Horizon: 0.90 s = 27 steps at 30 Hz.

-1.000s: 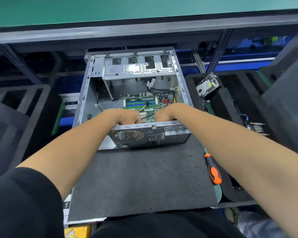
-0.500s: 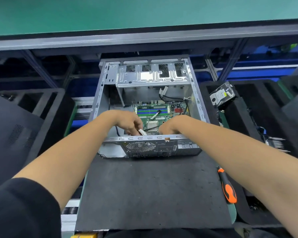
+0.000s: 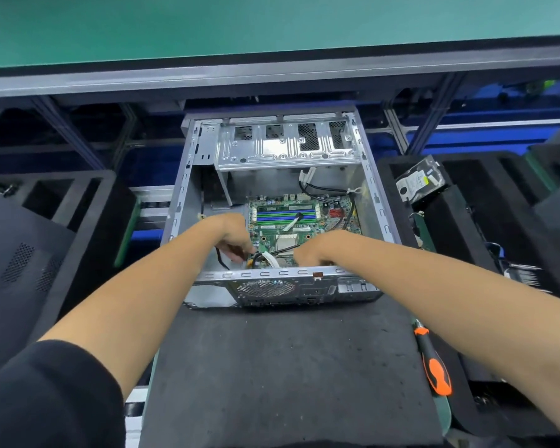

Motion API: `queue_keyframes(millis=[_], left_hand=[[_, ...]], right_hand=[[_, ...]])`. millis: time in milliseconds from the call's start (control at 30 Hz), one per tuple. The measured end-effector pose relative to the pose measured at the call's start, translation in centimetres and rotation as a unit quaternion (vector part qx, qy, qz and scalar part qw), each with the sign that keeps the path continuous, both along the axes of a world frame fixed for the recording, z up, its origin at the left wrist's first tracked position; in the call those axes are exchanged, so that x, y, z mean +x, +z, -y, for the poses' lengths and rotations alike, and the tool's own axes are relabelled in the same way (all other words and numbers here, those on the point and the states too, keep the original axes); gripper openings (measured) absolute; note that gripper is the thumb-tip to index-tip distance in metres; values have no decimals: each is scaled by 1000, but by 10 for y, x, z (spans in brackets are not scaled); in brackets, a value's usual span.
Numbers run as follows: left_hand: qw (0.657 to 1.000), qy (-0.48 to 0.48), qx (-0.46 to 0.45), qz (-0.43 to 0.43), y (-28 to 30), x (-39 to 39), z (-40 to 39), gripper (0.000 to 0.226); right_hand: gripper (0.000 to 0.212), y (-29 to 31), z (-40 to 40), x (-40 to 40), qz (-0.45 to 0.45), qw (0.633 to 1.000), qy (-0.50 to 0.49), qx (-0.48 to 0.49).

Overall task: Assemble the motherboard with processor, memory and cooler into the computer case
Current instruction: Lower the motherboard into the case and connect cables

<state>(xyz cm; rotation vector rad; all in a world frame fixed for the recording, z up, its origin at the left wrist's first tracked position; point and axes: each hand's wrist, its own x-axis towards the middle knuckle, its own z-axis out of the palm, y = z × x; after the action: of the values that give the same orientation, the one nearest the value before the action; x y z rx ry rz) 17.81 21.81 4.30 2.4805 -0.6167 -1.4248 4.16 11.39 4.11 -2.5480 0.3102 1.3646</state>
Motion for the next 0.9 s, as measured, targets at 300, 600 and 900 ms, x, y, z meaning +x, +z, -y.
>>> queue_keyframes(millis=[300,600,900], left_hand=[[1000,14,3,4,-7,-12,7,13],[999,-16,9,35,-6,-12,6,15],[991,-58,76,92,1,-15,6,35]], right_hand=[[36,-1,1,0,-47,997,-39,42],[50,5,-5,0,-36,996,-76,35],[58,16,-7,4,-45,993,-104,26]])
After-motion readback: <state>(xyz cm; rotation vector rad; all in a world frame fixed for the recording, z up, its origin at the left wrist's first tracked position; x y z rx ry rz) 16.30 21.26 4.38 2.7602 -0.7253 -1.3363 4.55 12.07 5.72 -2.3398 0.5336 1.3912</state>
